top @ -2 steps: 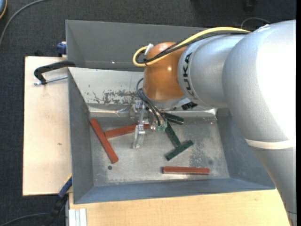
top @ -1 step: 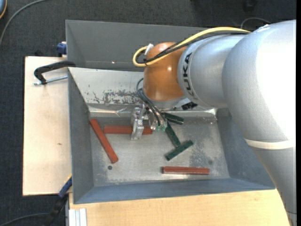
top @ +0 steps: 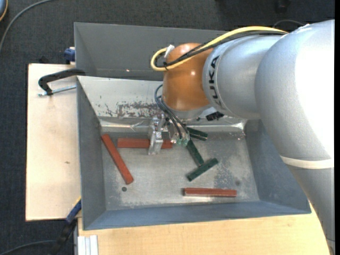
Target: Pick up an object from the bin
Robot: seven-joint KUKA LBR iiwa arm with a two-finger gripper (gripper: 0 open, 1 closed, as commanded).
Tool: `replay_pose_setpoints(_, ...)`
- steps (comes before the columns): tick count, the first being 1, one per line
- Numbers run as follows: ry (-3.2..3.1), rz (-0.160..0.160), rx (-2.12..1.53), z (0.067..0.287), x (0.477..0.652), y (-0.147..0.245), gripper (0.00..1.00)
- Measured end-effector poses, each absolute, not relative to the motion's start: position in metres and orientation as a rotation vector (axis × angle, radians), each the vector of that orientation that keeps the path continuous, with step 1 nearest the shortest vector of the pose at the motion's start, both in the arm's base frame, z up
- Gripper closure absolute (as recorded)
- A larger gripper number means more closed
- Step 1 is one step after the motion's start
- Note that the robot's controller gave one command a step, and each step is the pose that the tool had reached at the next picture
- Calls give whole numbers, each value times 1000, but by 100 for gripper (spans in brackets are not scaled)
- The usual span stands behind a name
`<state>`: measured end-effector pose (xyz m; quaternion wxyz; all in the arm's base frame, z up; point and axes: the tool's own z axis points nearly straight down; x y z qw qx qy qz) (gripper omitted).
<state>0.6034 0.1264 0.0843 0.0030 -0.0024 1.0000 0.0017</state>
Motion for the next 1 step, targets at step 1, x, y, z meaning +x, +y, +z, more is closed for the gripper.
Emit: replay_pose_setpoints(1,3133,6,-8,113,605,128,100)
